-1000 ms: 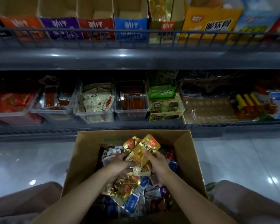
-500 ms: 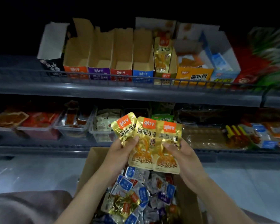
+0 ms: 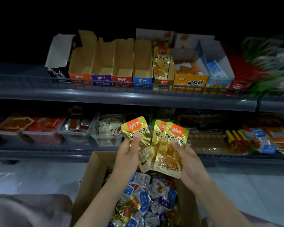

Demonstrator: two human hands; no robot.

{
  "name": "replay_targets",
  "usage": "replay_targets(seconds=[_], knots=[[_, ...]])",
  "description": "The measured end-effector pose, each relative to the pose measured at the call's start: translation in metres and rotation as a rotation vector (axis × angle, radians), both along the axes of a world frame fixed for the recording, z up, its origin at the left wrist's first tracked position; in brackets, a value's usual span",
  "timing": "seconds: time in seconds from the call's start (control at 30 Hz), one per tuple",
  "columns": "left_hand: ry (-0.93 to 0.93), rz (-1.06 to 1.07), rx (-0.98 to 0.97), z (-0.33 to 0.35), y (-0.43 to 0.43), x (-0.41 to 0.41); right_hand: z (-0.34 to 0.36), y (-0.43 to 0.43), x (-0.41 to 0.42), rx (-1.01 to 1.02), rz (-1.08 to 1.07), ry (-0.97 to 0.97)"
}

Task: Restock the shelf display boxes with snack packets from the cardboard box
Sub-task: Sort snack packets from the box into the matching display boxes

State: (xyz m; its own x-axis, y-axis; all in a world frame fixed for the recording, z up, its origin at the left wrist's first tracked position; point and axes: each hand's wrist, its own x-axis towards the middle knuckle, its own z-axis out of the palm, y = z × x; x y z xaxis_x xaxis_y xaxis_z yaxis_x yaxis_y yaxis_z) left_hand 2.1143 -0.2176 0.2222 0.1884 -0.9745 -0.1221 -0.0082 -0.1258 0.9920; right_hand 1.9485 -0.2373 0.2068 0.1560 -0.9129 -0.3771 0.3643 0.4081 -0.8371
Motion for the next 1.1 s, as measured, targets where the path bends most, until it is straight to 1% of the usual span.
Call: replay_targets(seconds=[0.07, 0.13, 0.2, 0.23, 0.27, 0.3, 0.33, 0.4, 0.43, 0.47, 0.53, 0.6, 0.63, 0.67, 0.7, 0.73, 0.83, 0.9, 0.97, 1.0, 1.03, 1.1], knots=[[0.013, -0.013, 0.009, -0.001, -0.004, 0.007, 0.001, -0.002, -0.005, 0.019, 0.028, 0.032], [-0.044, -0.081, 0.041, 0.000, -0.008, 0.014, 0.000, 0.001, -0.007, 0.059, 0.090, 0.046], [-0.109, -0.184, 0.129, 0.003, -0.012, 0.011, 0.001, 0.006, -0.003, 0.102, 0.171, 0.015], [-0.096, -0.226, 0.122, -0.005, -0.015, 0.017, 0.000, 0.008, 0.000, 0.122, 0.196, -0.016], [-0.038, -0.252, 0.100, -0.014, -0.008, 0.026, -0.001, 0.010, 0.002, 0.139, 0.200, -0.054], [0.026, -0.248, 0.020, -0.022, -0.011, 0.034, -0.001, 0.010, 0.002, 0.154, 0.186, -0.084], [0.064, -0.175, 0.068, -0.017, -0.007, 0.031, -0.003, 0.011, 0.002, 0.161, 0.172, -0.120], [0.128, -0.272, 0.160, -0.018, -0.014, 0.022, -0.002, 0.012, 0.001, 0.141, 0.197, -0.175], [0.154, -0.274, 0.255, -0.015, -0.022, 0.021, -0.001, 0.013, 0.002, 0.125, 0.226, -0.189], [0.222, -0.281, 0.302, -0.006, -0.013, 0.014, 0.000, 0.015, 0.003, 0.112, 0.251, -0.199], [0.311, -0.313, 0.320, -0.002, -0.007, -0.001, 0.000, 0.019, 0.005, 0.112, 0.272, -0.196], [0.524, -0.327, 0.288, -0.007, -0.001, -0.006, 0.001, 0.021, 0.004, 0.098, 0.256, -0.147], [0.603, -0.284, 0.285, -0.010, -0.009, -0.008, 0.003, 0.020, 0.002, 0.083, 0.232, -0.111], [0.639, -0.248, 0.296, -0.010, -0.009, -0.009, 0.002, 0.018, -0.002, 0.067, 0.198, -0.072], [0.634, -0.220, 0.337, -0.010, -0.011, -0.009, 0.002, 0.016, -0.006, 0.056, 0.164, -0.040], [0.584, -0.201, 0.375, -0.012, -0.012, -0.009, 0.002, 0.014, -0.010, 0.047, 0.132, -0.012], [0.353, -0.182, 0.455, -0.010, -0.006, -0.015, -0.005, 0.014, -0.011, 0.055, 0.083, 0.101], [0.145, -0.233, 0.439, -0.007, -0.005, -0.020, -0.012, 0.017, -0.006, 0.040, 0.073, 0.180], [-0.069, -0.280, 0.371, -0.004, -0.004, -0.026, -0.016, 0.020, -0.002, 0.007, 0.072, 0.224], [-0.126, -0.289, 0.324, -0.002, -0.003, -0.027, -0.017, 0.022, -0.001, 0.003, 0.068, 0.218], [-0.144, -0.296, 0.296, -0.002, -0.004, -0.029, -0.015, 0.023, 0.001, 0.000, 0.067, 0.193], [-0.111, -0.339, 0.277, -0.001, -0.005, -0.031, -0.013, 0.022, 0.001, -0.013, 0.075, 0.143]])
